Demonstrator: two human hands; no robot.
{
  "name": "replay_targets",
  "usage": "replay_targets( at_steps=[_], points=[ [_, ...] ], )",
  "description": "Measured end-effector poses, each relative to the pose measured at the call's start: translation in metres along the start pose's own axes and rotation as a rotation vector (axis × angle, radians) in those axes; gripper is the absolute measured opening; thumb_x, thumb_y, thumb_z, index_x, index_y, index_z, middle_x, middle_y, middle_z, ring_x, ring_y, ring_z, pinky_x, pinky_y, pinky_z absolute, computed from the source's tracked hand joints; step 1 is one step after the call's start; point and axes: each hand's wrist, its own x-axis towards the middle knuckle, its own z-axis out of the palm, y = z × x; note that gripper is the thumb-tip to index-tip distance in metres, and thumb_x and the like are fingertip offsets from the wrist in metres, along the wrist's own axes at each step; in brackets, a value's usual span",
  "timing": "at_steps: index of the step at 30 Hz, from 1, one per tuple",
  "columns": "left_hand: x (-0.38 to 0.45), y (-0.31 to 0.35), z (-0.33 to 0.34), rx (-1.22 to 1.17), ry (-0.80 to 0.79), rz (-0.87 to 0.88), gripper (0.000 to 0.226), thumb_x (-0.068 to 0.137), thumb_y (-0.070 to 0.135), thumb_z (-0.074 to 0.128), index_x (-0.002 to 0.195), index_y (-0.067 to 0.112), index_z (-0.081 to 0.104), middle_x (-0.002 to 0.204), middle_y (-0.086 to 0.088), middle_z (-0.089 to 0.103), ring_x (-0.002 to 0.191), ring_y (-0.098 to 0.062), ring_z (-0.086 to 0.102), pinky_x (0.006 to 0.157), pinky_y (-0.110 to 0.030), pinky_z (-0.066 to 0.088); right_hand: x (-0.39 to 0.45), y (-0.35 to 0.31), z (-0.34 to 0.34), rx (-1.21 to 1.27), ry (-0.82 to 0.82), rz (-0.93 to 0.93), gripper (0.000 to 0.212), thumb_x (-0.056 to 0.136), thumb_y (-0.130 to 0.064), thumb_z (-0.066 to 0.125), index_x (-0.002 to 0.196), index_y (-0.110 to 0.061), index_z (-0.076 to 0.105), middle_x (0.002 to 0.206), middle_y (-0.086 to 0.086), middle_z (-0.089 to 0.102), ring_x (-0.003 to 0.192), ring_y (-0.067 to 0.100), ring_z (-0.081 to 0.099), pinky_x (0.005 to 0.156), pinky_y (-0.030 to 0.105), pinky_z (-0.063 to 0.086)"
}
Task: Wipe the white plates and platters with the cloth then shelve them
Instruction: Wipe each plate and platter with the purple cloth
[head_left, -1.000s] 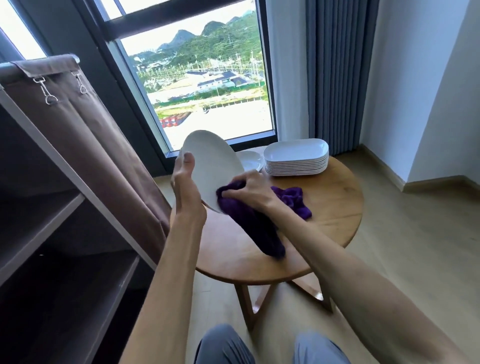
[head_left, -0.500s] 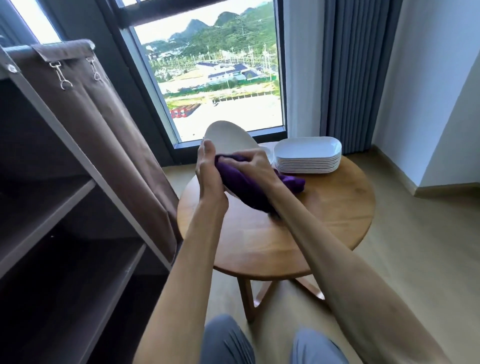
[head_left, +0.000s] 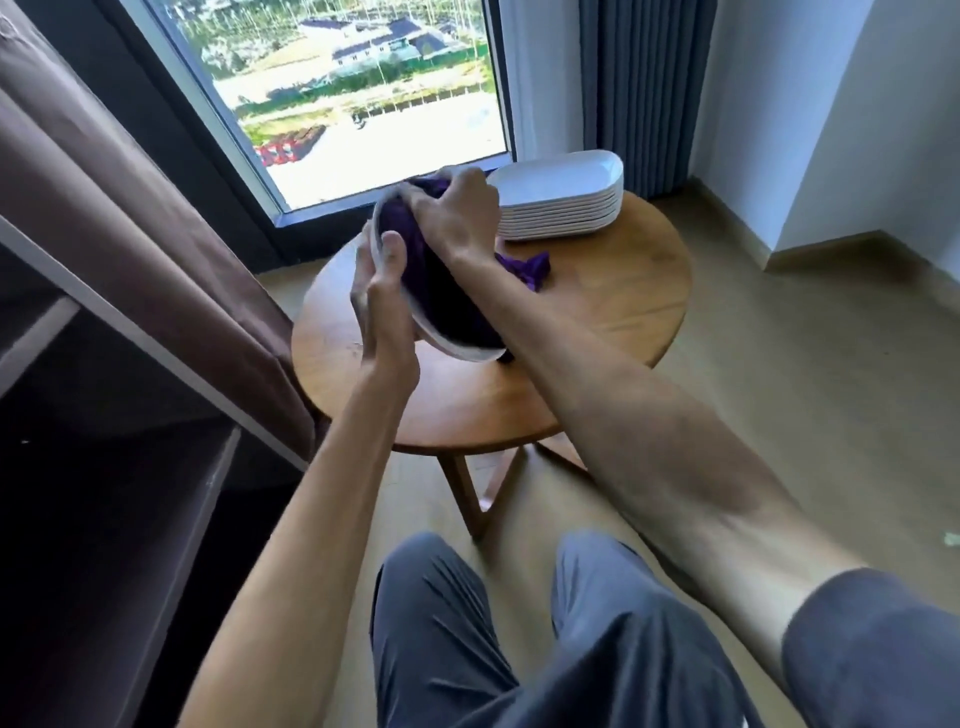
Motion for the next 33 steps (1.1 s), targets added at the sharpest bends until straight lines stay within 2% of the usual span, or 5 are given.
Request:
replay_targets(
  at_steps=[6,12,24,29,33],
  points=[
    [0.029,0.017,-0.007,-0.215,0.098,-0.025,0.06,0.094,0.05,0.061,0.14,0.011,0.059,0.136,-0.017,0.064,0.123,-0.029,0.065,0.105,-0.049,0.053,-0.032,-0.002,0.0,0.462,-0.348,-0.117,0.017,0.094,-0.014,0.069,0.103,-0.004,0.08,0.09,0.009,0.079,0.09,0.022,0.075,0.086,0.039,0.058],
    [0.036,0.02,-0.032,-0.268,0.152,-0.043,0.053,0.098,0.053,0.054,0.138,0.021,0.058,0.135,-0.013,0.065,0.121,-0.034,0.064,0.105,-0.056,0.051,-0.024,0.02,-0.014,-0.089,-0.723,-0.192,0.014,0.089,-0.019,0.074,0.096,-0.011,0.082,0.09,0.007,0.077,0.081,0.009,0.062,0.074,0.016,0.047],
    [-0.001,0.005,-0.064,-0.375,0.184,-0.194,0.041,0.103,0.045,0.046,0.132,0.023,0.064,0.12,-0.008,0.074,0.111,-0.034,0.069,0.074,-0.042,0.061,0.046,0.049,-0.039,-0.42,-0.027,0.009,0.028,0.087,-0.038,0.076,0.088,-0.011,0.072,0.09,0.007,0.074,0.093,0.029,0.07,0.07,0.031,0.05],
    [-0.003,0.01,-0.075,-0.597,0.184,-0.297,0.044,0.097,0.02,0.041,0.135,0.013,0.061,0.122,-0.016,0.07,0.114,-0.041,0.064,0.105,-0.056,0.049,0.064,0.037,-0.061,-0.423,0.055,0.04,0.03,0.089,-0.035,0.075,0.095,-0.007,0.063,0.115,0.013,0.06,0.109,0.033,0.059,0.088,0.04,0.052],
    [-0.002,0.016,-0.056,-0.65,0.295,-0.333,0.039,0.095,0.017,0.039,0.128,0.012,0.061,0.122,-0.018,0.066,0.107,-0.04,0.064,0.104,-0.057,0.049,0.053,-0.002,-0.074,-0.032,0.052,-0.027,0.031,0.092,-0.033,0.073,0.08,-0.011,0.055,0.078,0.003,0.061,0.076,0.021,0.062,0.07,0.032,0.051]
  ],
)
